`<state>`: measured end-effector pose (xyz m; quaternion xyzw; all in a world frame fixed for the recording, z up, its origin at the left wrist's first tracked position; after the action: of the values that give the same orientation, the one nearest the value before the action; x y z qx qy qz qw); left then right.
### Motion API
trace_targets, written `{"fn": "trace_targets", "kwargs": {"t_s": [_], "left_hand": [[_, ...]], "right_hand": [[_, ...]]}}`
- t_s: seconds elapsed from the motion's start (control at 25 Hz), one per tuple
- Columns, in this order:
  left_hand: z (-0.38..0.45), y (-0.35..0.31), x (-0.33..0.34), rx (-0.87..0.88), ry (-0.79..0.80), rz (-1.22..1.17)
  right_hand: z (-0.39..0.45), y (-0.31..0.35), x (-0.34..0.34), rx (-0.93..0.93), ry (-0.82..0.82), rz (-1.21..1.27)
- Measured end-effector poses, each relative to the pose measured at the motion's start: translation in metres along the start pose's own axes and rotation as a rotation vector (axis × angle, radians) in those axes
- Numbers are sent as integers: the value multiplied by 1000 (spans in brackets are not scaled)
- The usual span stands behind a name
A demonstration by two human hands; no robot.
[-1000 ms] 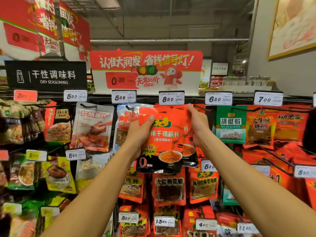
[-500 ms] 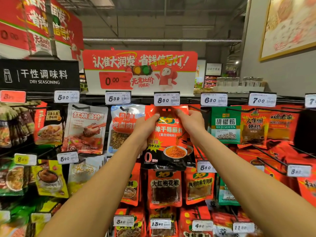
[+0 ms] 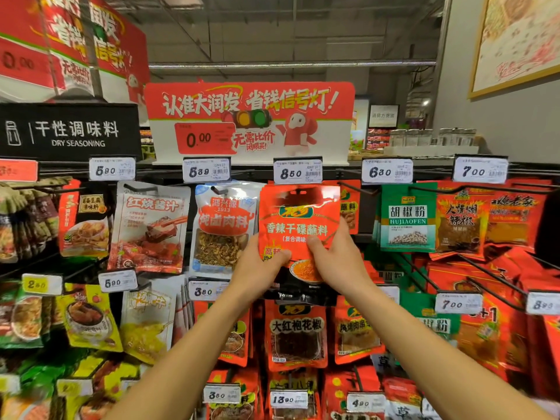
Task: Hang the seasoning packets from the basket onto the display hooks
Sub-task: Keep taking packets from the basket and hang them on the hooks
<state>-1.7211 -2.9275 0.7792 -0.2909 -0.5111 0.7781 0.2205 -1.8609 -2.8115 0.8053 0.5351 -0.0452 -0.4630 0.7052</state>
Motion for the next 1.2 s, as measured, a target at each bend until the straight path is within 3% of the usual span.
{"fn": "trace_targets", "kwargs": {"t_s": [0.28, 0.44, 0.64, 0.76, 0.92, 1.08, 1.2], "left_hand": [[59, -4, 15, -169, -211, 169], [65, 0, 18, -205, -218, 233], [34, -2, 3, -129, -219, 198], [3, -14, -3, -61, -216, 153], [-45, -8, 5, -116, -111, -90], [-107, 46, 29, -255, -164, -230], [-158, 109, 53, -457, -226, -260]], "right_hand": [[66, -15, 12, 208, 21, -67], [76, -33, 12, 277, 65, -37], [49, -49, -17, 219, 15, 20], [22, -50, -43, 154, -41, 192], [-29, -51, -58, 143, 122, 496], [-83, -104, -52, 235, 278, 531], [-127, -176, -34, 389, 351, 504]]}}
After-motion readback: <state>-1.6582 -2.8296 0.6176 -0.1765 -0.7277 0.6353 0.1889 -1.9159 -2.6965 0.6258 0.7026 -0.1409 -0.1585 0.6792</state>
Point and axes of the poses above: each hand's wrist, its own z-axis towards the middle knuckle, its own x-axis out of the palm, y = z × x, the point moved 5 cm from there along z, towards the middle knuckle, and after that the axes turned 8 degrees about y, right-handed, at the moved point
